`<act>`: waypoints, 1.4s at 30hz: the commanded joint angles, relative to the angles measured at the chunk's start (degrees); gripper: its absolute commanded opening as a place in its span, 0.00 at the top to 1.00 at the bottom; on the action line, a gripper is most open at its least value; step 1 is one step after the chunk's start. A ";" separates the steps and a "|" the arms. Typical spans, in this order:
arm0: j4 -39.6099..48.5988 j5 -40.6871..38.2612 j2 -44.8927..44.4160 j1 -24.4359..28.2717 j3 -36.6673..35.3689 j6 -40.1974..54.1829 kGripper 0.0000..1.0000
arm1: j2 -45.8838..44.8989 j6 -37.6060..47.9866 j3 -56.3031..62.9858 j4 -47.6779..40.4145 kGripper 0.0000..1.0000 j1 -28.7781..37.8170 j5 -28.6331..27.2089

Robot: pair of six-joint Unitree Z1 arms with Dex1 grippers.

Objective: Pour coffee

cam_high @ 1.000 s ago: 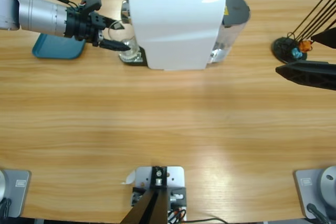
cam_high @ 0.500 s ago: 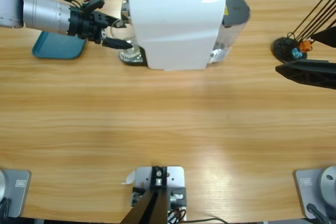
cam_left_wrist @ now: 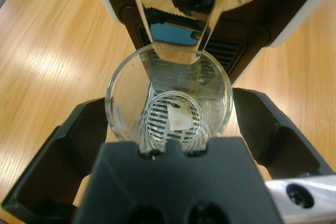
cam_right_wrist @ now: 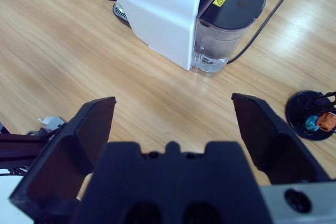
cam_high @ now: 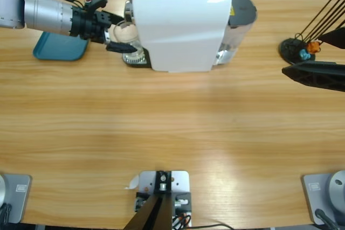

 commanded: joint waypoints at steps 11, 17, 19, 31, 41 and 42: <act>-0.51 -2.45 -6.34 6.54 10.52 -0.75 0.00 | 3.08 0.58 -0.54 1.54 0.00 0.53 0.11; -0.55 3.21 -12.70 7.93 14.93 -0.85 0.00 | 3.54 0.32 -3.16 2.73 0.00 0.53 -0.37; -0.40 4.53 -14.53 9.07 16.22 -4.09 0.00 | 4.64 0.32 -6.78 4.91 0.00 0.53 -0.42; 2.67 19.19 -36.66 5.28 23.93 -26.53 0.00 | 20.62 -0.51 -27.93 8.53 1.00 -5.68 -3.76; 5.48 20.79 -41.37 3.04 26.01 -34.16 0.00 | 39.59 2.22 -44.63 15.67 1.00 -12.92 -2.85; 5.48 21.18 -41.11 2.83 26.01 -34.50 0.00 | 39.98 2.44 -45.02 15.97 1.00 -13.27 -2.78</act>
